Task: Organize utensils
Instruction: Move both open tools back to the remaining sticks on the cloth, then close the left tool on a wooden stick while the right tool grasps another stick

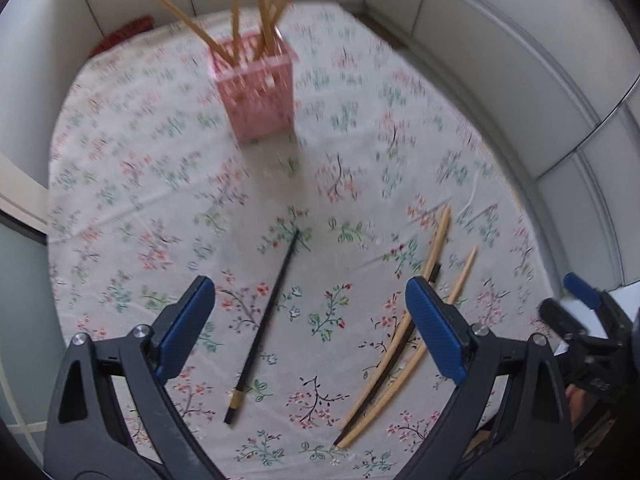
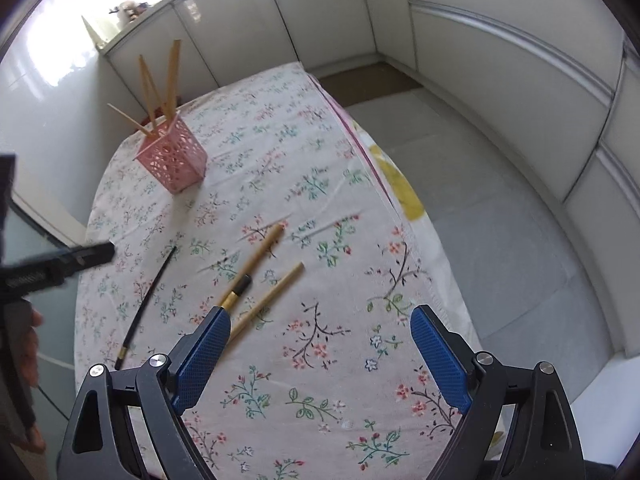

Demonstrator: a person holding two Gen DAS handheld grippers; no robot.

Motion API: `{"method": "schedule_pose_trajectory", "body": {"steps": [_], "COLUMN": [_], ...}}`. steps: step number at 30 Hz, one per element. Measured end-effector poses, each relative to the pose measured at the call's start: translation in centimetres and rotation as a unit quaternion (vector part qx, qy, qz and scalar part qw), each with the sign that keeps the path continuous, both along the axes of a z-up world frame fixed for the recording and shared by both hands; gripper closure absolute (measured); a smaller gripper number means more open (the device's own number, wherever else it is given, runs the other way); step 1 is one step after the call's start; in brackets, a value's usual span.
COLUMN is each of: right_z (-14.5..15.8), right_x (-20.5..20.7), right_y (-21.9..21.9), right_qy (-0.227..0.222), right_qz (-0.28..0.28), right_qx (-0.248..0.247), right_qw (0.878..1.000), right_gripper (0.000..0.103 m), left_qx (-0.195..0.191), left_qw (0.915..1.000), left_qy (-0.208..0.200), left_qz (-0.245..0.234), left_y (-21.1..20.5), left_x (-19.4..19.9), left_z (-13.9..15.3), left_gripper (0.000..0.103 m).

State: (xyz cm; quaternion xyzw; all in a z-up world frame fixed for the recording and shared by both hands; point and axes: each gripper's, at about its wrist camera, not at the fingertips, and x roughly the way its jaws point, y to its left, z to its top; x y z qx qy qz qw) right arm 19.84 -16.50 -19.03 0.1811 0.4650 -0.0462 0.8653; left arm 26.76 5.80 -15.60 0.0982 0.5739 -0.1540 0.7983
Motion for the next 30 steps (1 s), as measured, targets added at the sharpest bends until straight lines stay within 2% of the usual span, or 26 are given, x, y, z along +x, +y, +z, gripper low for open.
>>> {"method": "schedule_pose_trajectory", "body": {"steps": [4, 8, 10, 12, 18, 20, 22, 24, 27, 30], "right_z": [-0.1, -0.3, -0.3, -0.3, -1.0, -1.1, -1.2, -1.2, -1.4, -1.7], "right_x": [-0.2, 0.0, -0.1, -0.2, -0.2, -0.1, 0.0, 0.1, 0.3, 1.1], "right_y": [-0.5, -1.5, -2.1, -2.8, -4.6, -4.9, -4.9, -4.6, -4.1, -3.6], "right_qy": [-0.003, 0.004, 0.004, 0.004, 0.018, 0.021, 0.023, 0.025, 0.031, 0.049], "right_qz": [-0.01, -0.032, -0.044, -0.058, -0.082, -0.085, -0.085, -0.081, -0.076, -0.079], "right_qx": [0.011, 0.032, 0.035, 0.038, 0.069, 0.076, 0.082, 0.082, 0.075, 0.071], "right_qw": [1.0, 0.999, 0.998, 0.998, 0.994, 0.993, 0.993, 0.993, 0.994, 0.993], "right_gripper": [0.01, 0.01, 0.01, 0.01, 0.01, 0.01, 0.01, 0.01, 0.01, 0.01], "left_qx": [-0.004, -0.003, 0.01, 0.018, 0.049, 0.054, 0.054, 0.053, 0.047, 0.044], "left_qw": [0.9991, 0.9947, 0.9922, 0.9902, 0.9835, 0.9831, 0.9832, 0.9834, 0.9846, 0.9901], "left_qy": [0.038, 0.074, 0.083, 0.09, 0.11, 0.103, 0.1, 0.098, 0.094, 0.07], "left_qz": [-0.018, -0.072, -0.092, -0.105, -0.135, -0.142, -0.143, -0.143, -0.14, -0.114], "left_y": [-2.2, -7.0, -9.4, -11.4, -15.2, -15.8, -16.1, -16.1, -15.2, -12.1], "left_x": [0.8, 1.5, 1.8, 2.2, 2.7, 2.6, 2.6, 2.8, 3.1, 3.4], "left_z": [-2.4, -4.6, -5.5, -6.2, -7.9, -8.0, -7.8, -7.6, -7.5, -6.8], "left_gripper": [0.007, 0.01, 0.018, 0.036, 0.043, 0.046, 0.059, 0.093, 0.093, 0.094]}}
